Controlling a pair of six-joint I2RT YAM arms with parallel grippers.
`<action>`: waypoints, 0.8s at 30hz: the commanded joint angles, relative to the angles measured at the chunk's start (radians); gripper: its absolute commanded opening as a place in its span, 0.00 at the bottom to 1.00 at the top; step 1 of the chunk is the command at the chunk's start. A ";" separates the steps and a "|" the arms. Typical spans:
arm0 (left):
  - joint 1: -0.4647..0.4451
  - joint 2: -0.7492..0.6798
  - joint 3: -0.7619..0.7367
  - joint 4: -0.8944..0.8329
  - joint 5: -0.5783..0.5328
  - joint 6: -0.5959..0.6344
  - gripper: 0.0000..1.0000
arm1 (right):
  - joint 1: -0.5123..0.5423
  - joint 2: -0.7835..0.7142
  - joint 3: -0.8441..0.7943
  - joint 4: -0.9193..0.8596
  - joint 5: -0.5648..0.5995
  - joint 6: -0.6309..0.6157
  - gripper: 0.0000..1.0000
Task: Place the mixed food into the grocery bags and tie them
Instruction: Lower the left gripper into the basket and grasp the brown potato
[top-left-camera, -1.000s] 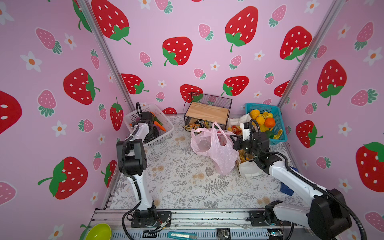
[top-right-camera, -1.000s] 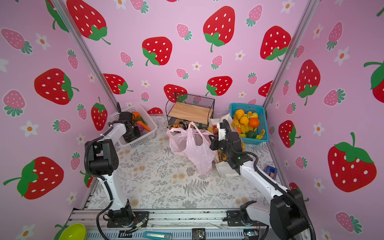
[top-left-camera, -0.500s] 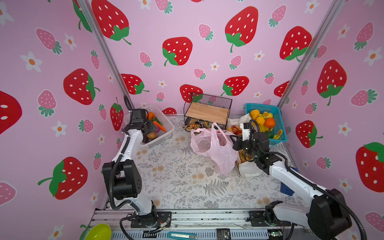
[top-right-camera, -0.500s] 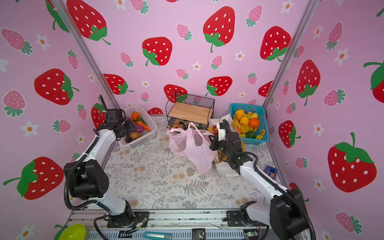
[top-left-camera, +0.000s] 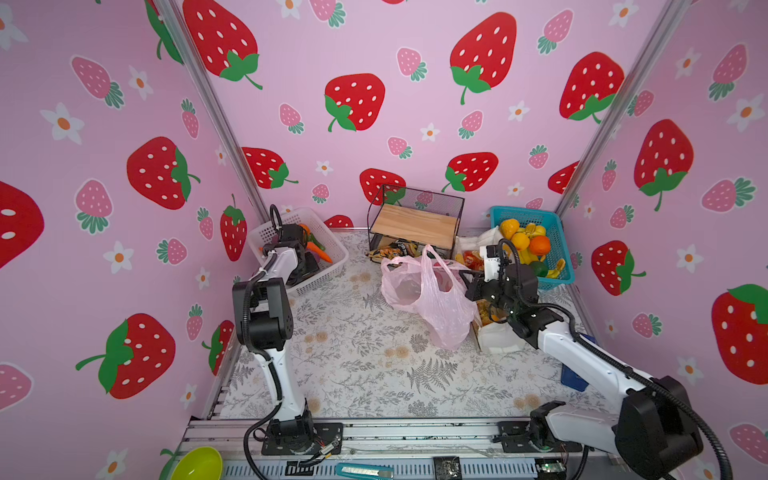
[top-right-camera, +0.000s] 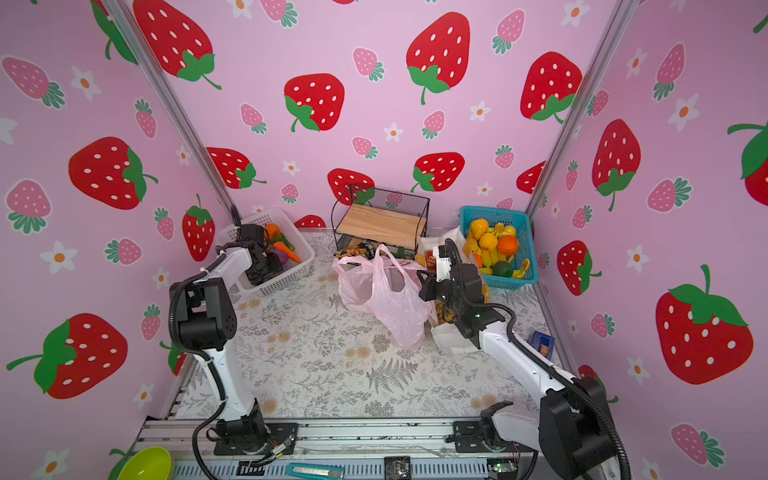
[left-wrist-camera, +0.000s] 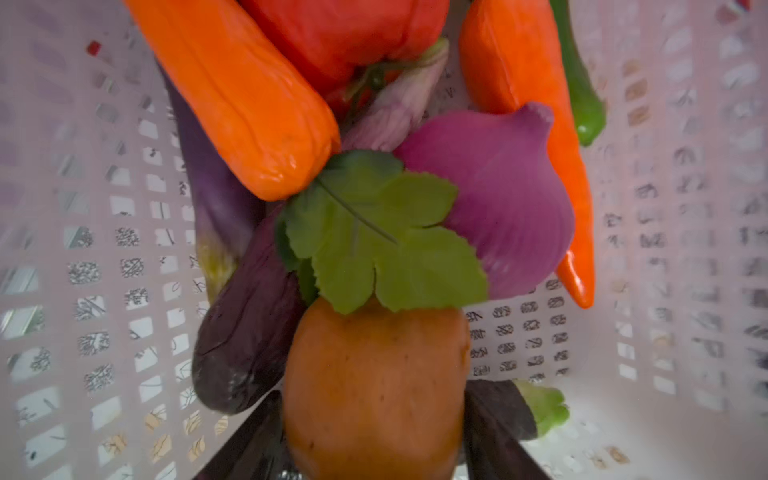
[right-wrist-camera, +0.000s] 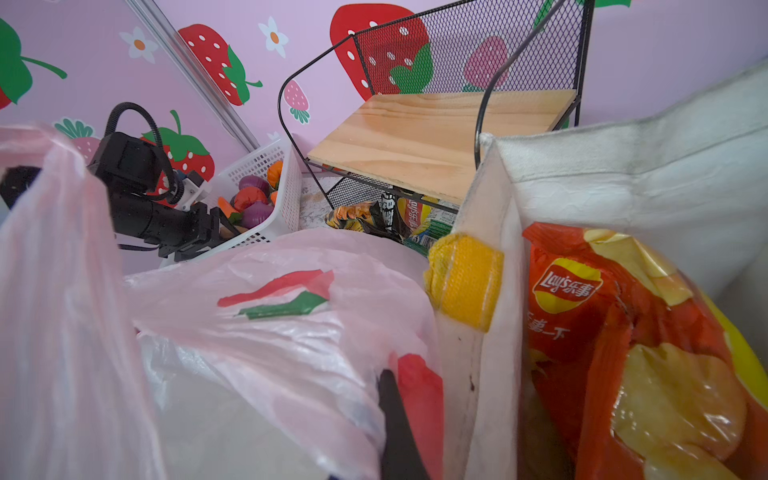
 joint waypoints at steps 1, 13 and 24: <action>0.005 0.003 0.048 -0.026 -0.011 0.012 0.52 | -0.001 0.002 0.001 0.014 -0.003 -0.009 0.00; -0.008 -0.213 -0.166 0.090 0.041 -0.036 0.30 | -0.001 0.020 0.003 0.019 -0.014 -0.006 0.00; -0.005 -0.231 -0.191 0.104 -0.038 -0.021 0.59 | 0.000 0.022 -0.002 0.028 -0.026 0.001 0.00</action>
